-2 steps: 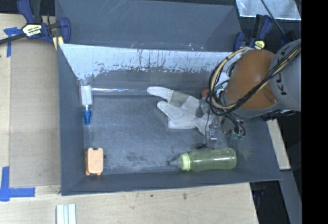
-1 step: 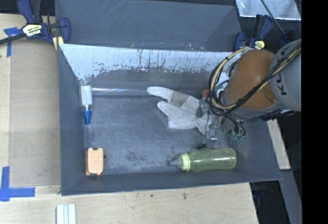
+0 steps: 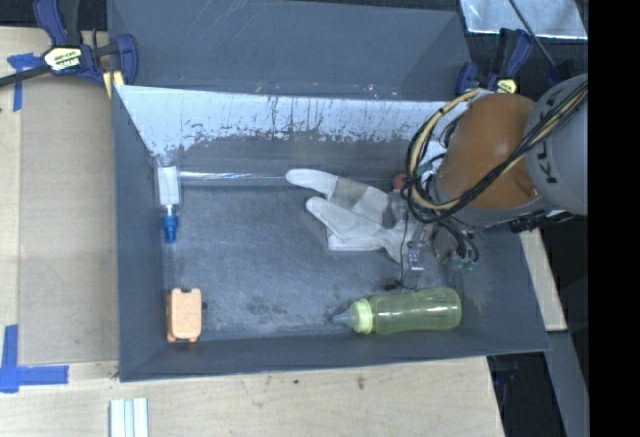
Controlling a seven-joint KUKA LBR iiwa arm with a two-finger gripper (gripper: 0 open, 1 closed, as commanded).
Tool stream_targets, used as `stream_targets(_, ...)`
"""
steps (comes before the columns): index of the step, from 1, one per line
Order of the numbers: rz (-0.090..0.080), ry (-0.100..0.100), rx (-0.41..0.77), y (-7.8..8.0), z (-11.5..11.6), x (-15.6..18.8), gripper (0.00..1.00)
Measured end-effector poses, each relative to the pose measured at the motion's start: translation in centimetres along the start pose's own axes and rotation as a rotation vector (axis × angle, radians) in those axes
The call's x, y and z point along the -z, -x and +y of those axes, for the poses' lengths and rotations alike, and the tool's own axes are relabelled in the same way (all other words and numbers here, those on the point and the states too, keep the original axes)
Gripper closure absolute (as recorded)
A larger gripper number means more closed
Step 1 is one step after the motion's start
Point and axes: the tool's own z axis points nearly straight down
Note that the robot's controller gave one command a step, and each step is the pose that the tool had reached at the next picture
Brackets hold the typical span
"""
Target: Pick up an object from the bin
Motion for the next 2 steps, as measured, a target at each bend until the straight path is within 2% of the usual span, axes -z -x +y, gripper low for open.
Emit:
stream_targets(1, 0.001, 0.0, 0.004, 0.4, 0.15, 0.13, 0.0)
stream_targets(2, -0.004, 0.0, -0.049, 0.43, 0.89, 0.16, 1.0)
